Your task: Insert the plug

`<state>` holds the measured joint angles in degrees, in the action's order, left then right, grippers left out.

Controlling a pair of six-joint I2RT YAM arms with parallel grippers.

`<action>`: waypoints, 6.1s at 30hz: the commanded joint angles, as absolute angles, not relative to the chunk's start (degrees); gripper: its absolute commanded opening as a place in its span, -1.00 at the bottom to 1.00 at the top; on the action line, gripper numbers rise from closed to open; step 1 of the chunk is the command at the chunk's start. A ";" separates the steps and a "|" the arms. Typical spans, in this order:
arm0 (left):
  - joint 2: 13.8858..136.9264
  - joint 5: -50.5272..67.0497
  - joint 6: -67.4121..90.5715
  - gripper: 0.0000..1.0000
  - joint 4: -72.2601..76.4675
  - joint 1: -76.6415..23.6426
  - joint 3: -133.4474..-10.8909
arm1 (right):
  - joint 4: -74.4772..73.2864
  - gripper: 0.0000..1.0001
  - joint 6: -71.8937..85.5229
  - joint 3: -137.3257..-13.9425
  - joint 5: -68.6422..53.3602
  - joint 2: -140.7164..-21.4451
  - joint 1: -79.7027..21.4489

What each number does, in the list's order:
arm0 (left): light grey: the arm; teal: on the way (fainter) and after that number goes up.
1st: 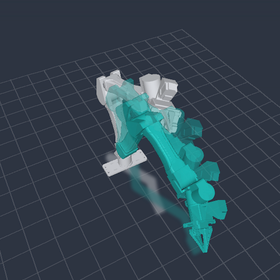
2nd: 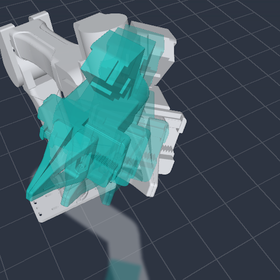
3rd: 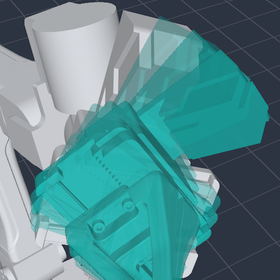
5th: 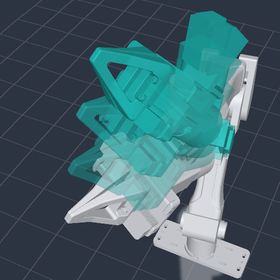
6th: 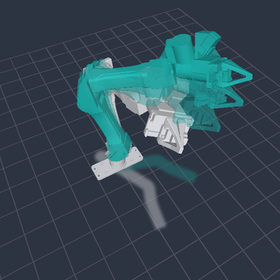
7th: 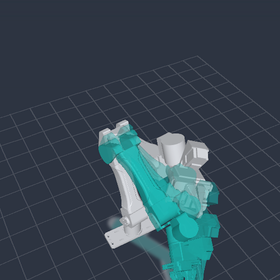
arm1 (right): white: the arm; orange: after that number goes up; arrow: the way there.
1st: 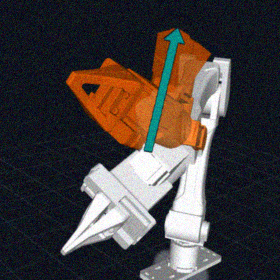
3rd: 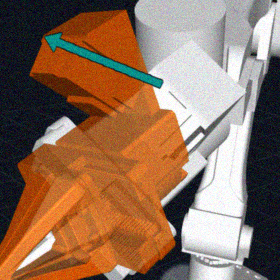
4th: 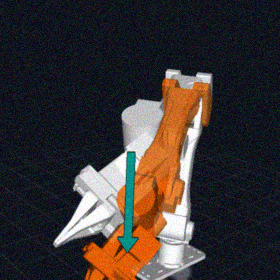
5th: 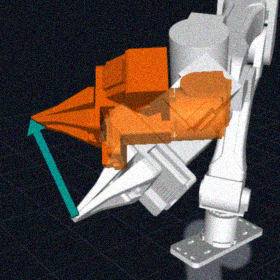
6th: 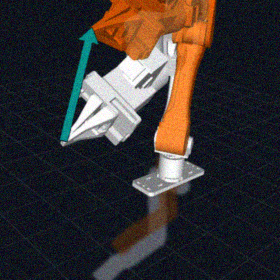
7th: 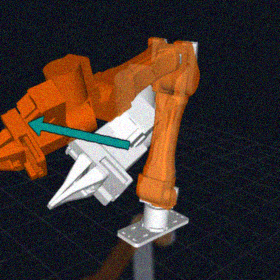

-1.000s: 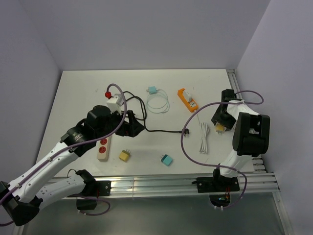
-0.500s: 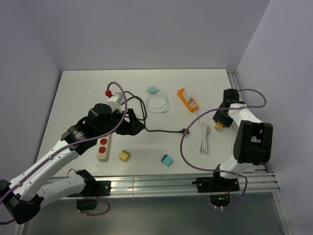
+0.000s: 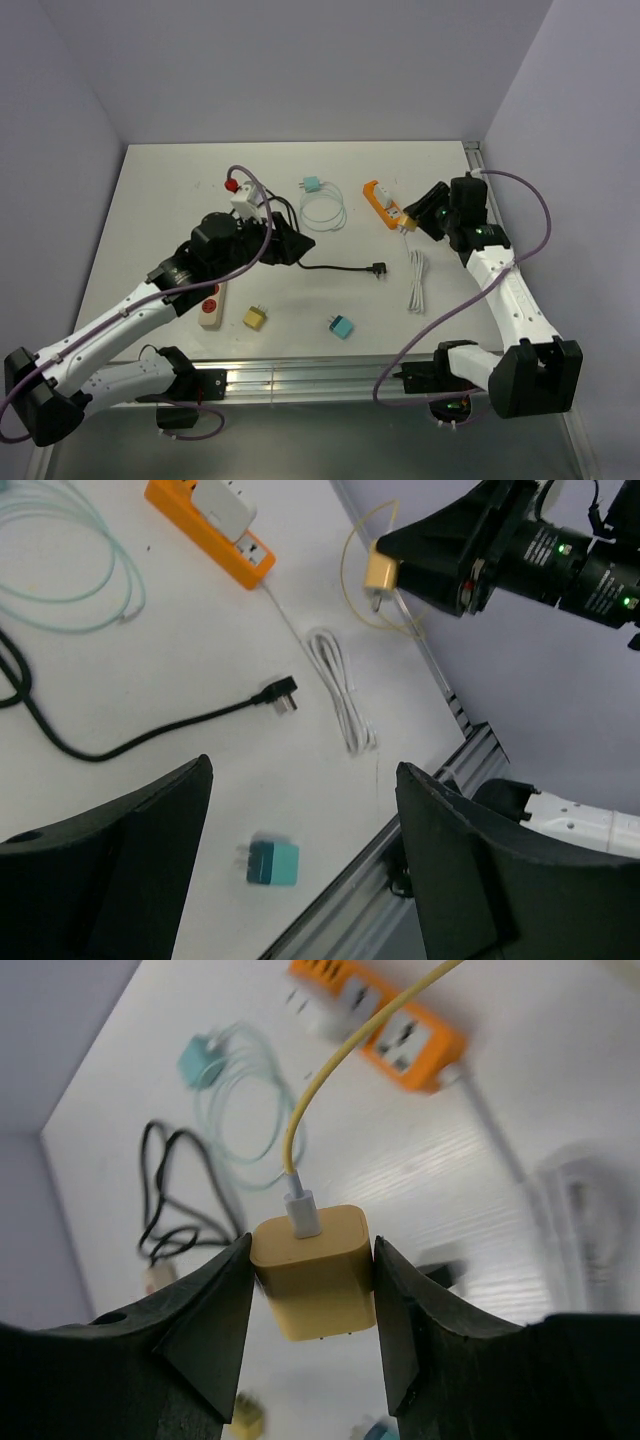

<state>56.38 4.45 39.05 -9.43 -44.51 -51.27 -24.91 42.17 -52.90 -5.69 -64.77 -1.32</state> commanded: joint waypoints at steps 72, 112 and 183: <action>65.65 34.36 33.31 -0.99 6.24 -43.86 -55.02 | -9.32 0.22 28.74 -48.87 -52.82 -48.17 -26.27; 61.96 47.28 38.76 -0.99 11.34 -39.90 -53.97 | -4.58 0.34 31.99 -47.90 -51.59 -49.04 -27.86; 41.40 6.24 26.46 0.99 -17.49 -39.73 -49.57 | -0.27 -1.00 -13.62 -51.94 0.27 -85.43 -8.70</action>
